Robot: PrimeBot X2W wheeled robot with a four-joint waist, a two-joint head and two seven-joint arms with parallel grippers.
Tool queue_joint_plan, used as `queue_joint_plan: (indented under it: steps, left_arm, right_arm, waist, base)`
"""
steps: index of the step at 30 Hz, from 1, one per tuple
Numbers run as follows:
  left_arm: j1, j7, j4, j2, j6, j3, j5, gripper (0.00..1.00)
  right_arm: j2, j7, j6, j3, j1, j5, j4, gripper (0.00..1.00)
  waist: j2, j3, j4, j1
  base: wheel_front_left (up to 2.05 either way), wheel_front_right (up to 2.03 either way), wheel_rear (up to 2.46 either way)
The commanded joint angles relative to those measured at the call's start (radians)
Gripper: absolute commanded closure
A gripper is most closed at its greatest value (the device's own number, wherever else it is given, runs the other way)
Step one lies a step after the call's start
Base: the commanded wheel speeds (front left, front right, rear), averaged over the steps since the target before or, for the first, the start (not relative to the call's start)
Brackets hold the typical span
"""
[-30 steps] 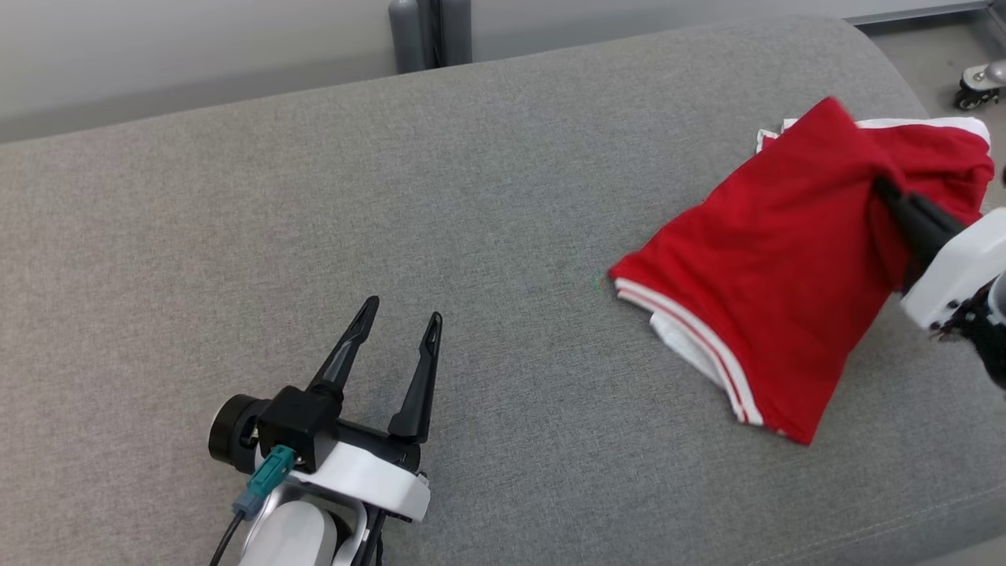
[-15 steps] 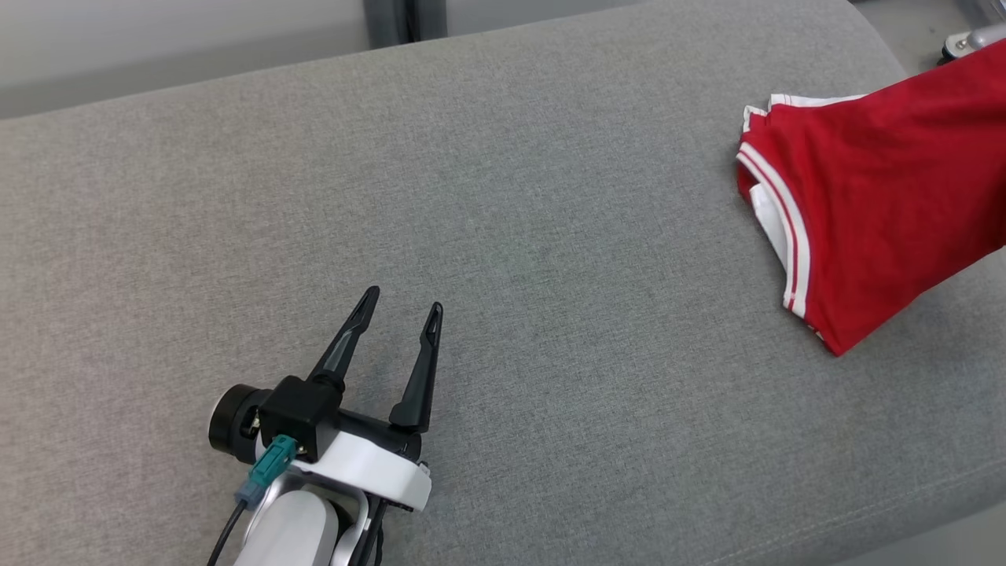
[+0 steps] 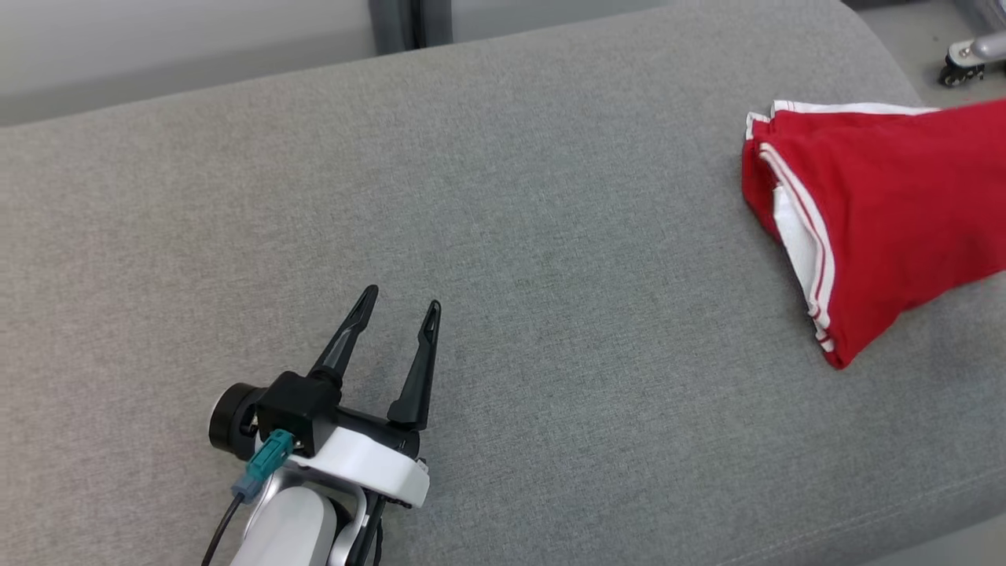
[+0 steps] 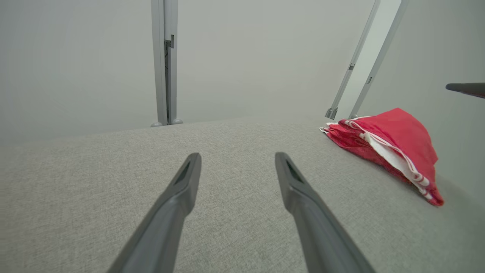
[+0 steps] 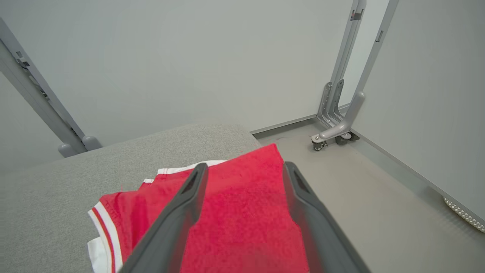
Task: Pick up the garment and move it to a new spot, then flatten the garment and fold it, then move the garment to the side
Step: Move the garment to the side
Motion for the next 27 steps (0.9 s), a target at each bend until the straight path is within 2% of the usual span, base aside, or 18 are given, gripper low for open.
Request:
queue_joint_plan:
  steps: [1, 6, 14, 17, 23, 24, 27]
  left_arm:
    - [0.008, -0.001, -0.003, 0.004, -0.002, 0.004, -0.005, 0.0]
    - [0.037, -0.001, -0.011, 0.004, -0.005, 0.017, -0.022, 0.0]
    - [0.109, -0.001, -0.057, 0.004, -0.003, 0.087, -0.03, 0.0]
    - [0.14, -0.001, -0.082, 0.004, -0.008, 0.129, -0.018, 0.0]
    - [0.212, 0.0, -0.118, 0.004, -0.004, 0.194, -0.051, 0.0]
    - [0.212, 0.0, -0.118, 0.004, -0.004, 0.194, -0.051, 0.0]
    - [0.227, -0.001, -0.136, 0.004, -0.003, 0.211, -0.065, 0.0]
  right_arm:
    - [0.0, -0.015, 0.0, 0.005, -0.007, -0.006, 0.006, 0.0]
    - [0.017, -0.048, 0.0, 0.027, 0.028, -0.005, -0.022, 0.0]
    - [0.023, -0.079, 0.0, 0.017, 0.161, 0.0, -0.202, 0.0]
    - [0.018, -0.079, 0.0, -0.044, 0.23, -0.037, -0.297, 0.0]
    - [0.068, -0.079, 0.0, -0.225, 0.446, -0.151, -0.487, 0.0]
    - [0.068, -0.079, 0.0, -0.225, 0.446, -0.151, -0.487, 0.0]
    - [0.126, -0.079, 0.0, -0.32, 0.571, -0.209, -0.561, 0.0]
  waist:
    - [0.0, -0.018, 0.005, 0.0]
    - [0.0, -0.078, 0.01, 0.0]
    - [0.0, -0.196, 0.028, 0.0]
    - [0.0, -0.232, 0.042, 0.0]
    - [0.0, -0.288, 0.09, 0.0]
    - [0.0, -0.288, 0.09, 0.0]
    - [0.0, -0.305, 0.12, 0.0]
  base:
    - [0.0, 0.0, 0.0]
    - [0.0, 0.0, 0.0]
    - [0.0, 0.0, 0.0]
    - [0.0, 0.0, 0.0]
    - [0.0, 0.0, 0.0]
    - [0.0, 0.0, 0.0]
    - [0.0, 0.0, 0.0]
